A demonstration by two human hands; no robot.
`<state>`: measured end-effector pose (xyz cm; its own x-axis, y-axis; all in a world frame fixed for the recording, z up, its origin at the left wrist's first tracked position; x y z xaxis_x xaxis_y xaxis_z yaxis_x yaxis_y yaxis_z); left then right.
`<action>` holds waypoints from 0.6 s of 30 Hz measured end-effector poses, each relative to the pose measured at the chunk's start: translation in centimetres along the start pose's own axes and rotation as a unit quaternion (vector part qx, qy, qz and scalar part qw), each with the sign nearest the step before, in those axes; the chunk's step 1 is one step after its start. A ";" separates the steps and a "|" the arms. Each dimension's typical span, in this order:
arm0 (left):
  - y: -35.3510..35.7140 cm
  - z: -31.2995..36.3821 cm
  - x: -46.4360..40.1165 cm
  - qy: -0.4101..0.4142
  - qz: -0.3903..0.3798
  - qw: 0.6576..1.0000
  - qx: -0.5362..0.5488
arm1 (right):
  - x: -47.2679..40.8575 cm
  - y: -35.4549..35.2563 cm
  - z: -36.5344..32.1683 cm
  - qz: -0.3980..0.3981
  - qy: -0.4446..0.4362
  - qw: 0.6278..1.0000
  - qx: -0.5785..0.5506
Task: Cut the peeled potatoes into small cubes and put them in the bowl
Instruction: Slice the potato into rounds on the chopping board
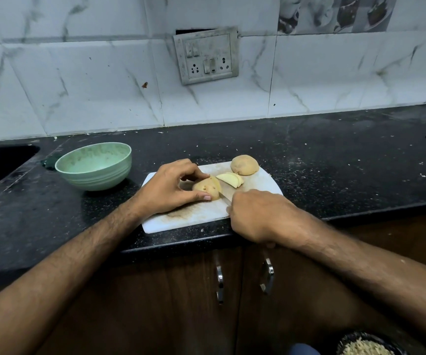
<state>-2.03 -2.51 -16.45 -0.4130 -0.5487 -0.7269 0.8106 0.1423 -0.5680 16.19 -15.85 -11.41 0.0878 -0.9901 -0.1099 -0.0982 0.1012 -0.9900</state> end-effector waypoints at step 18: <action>-0.3 0.8 0.2 -0.019 0.015 1.000 0.004 | -0.3 -2.0 4.3 0.022 0.046 0.995 -0.088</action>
<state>-1.97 -3.35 -16.13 -0.3721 -0.5744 -0.7291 0.8258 0.1537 -0.5426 20.64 -15.31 -9.82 -0.0115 -0.9906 -0.1362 -0.2726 0.1342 -0.9527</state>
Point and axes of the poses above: each hand's wrist, its own x-axis away from the middle knuckle, its own y-axis out of the palm, z = x × y, the point moved 1 cm from there along -x, towards the middle knuckle, and after that the axes turned 14 degrees about z, right-handed, at the moved point
